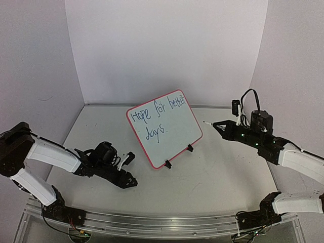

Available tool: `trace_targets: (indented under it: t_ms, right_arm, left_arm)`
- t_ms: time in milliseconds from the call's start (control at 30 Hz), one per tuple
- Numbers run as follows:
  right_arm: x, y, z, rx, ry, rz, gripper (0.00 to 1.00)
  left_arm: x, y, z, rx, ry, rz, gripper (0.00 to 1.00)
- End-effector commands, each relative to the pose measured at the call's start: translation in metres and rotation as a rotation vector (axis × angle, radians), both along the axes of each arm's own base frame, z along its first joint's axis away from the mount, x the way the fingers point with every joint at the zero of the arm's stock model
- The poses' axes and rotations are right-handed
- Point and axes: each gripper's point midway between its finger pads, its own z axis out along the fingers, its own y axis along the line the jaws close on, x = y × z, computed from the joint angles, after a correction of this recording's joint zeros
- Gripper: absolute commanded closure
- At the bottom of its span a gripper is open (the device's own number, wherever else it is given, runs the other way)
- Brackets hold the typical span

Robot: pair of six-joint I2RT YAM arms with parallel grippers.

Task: Write a sentence on the whiteboard
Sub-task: Pick up the pen cap from the center of the board.

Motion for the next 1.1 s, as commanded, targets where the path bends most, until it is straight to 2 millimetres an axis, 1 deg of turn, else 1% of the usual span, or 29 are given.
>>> trace_targets:
  t_ms: [0, 167, 267, 600, 733, 867, 1067]
  right_arm:
    - [-0.003, -0.001, 0.009, 0.028, -0.035, 0.004, 1.00]
    - [-0.004, -0.003, 0.009, 0.028, -0.038, -0.003, 1.00]
    - [-0.005, -0.004, 0.009, 0.028, -0.040, -0.005, 1.00]
    - [-0.007, -0.005, 0.005, 0.024, -0.034, -0.006, 1.00]
    - [-0.008, -0.006, 0.005, 0.024, -0.038, -0.011, 1.00]
    - [-0.008, -0.007, 0.003, 0.021, -0.037, -0.014, 1.00]
    - [-0.008, -0.007, 0.002, 0.020, -0.034, -0.010, 1.00]
  left_arm:
    - [0.004, 0.021, -0.005, 0.171, -0.056, 0.090, 0.50]
    - [0.013, 0.020, 0.009, 0.251, -0.156, 0.122, 0.55]
    - [0.012, 0.017, 0.013, 0.291, -0.197, 0.119, 0.55]
    - [0.008, 0.005, 0.004, 0.421, -0.254, 0.077, 0.55]
    - [0.009, 0.007, -0.002, 0.466, -0.262, 0.084, 0.62]
    - [0.009, 0.006, -0.004, 0.477, -0.263, 0.078, 0.63]
    - [0.007, 0.004, -0.008, 0.486, -0.248, 0.061, 0.67]
